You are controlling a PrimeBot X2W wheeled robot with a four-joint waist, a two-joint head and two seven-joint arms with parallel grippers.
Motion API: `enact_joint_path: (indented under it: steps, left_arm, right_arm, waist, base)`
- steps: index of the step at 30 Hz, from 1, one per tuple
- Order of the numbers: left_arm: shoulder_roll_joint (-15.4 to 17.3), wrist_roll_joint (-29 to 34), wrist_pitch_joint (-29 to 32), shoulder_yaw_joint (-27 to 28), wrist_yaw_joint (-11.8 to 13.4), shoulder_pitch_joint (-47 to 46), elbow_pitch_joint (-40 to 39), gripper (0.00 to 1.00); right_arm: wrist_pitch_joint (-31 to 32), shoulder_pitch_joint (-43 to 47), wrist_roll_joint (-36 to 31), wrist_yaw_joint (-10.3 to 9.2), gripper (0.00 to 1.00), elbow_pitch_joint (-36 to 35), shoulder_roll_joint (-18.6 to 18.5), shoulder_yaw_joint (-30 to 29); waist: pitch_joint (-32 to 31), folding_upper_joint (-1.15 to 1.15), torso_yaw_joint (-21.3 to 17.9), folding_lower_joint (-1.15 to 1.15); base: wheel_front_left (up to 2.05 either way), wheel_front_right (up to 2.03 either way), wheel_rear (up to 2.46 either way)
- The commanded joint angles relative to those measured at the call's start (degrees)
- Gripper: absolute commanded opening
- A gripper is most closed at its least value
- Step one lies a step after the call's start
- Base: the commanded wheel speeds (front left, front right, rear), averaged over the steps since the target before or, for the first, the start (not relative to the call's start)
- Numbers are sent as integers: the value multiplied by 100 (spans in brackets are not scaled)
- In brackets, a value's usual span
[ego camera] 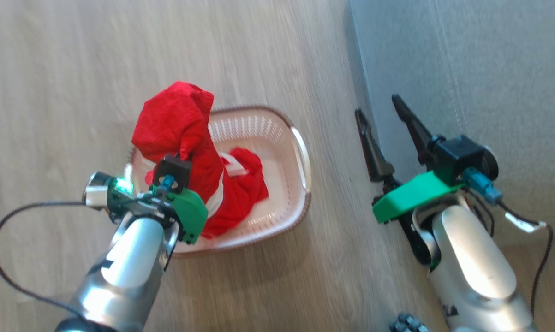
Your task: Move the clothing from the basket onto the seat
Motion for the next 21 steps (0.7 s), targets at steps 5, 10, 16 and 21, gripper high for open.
enact_joint_path:
  steps: [5, 10, 16, 21]
  left_arm:
    - [188, -44, -72, 378, 149, 473, -851, 0]
    - [220, -75, -72, 724, 386, 965, -1709, 0]
    - [166, -41, -72, 1116, 587, 1501, -2749, 0]
    - [112, 46, -72, 1378, 659, 1818, -3488, 0]
  right_arm:
    - [-37, 317, -46, 0, 100, -34, -5, 35]
    - [-37, 578, -3, 0, 100, 77, -5, 36]
    - [-37, 925, 150, 0, 100, 70, -5, 22]
    - [-37, 1227, 180, 0, 100, 72, -5, 86]
  waist:
    - [-999, 0, 418, 1]
    - [-1487, 0, 469, 1]
    - [-2027, 0, 542, 1]
    - [-2383, 0, 598, 1]
  base:
    - [0, 0, 0]
    - [0, 0, 0]
    - [0, 0, 0]
    - [0, 0, 0]
